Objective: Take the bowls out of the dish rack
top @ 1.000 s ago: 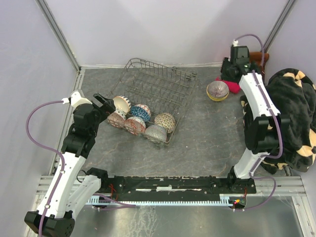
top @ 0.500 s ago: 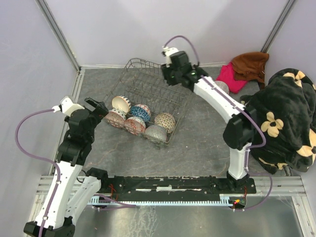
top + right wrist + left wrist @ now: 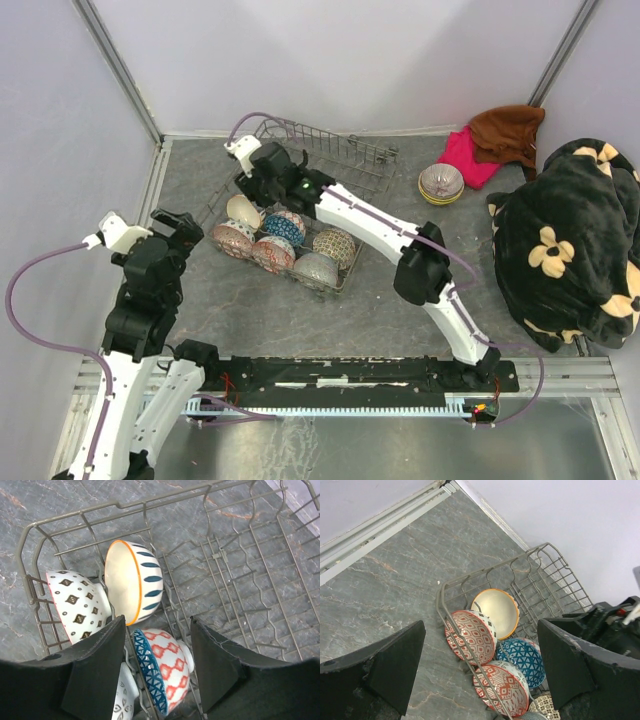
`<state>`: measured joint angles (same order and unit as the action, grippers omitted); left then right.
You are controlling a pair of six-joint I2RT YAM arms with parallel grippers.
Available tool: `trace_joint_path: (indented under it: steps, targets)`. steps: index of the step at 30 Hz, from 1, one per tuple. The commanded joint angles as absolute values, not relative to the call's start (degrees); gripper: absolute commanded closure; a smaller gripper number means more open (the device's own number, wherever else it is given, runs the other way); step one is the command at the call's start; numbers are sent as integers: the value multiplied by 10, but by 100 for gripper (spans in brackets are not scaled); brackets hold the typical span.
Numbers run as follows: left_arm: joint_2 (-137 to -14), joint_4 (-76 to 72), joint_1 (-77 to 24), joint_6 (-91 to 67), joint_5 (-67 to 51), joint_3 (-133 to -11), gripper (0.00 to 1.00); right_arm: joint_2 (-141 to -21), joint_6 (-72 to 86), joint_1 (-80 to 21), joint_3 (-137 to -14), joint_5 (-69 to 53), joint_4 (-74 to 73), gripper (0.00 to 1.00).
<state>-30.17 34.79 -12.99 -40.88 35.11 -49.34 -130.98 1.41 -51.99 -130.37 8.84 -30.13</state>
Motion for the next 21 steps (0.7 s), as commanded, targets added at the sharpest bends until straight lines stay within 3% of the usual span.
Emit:
trace_joint_path:
  steps: [1,21]
  targets:
    - [-292,353,-131,-414,369,-511,1,-1339,-38,-553,-1353,148,-259,36]
    - [-232,358,-131,-421,383,-502,1,-1430,-108,-602,-1378,318,-182,45]
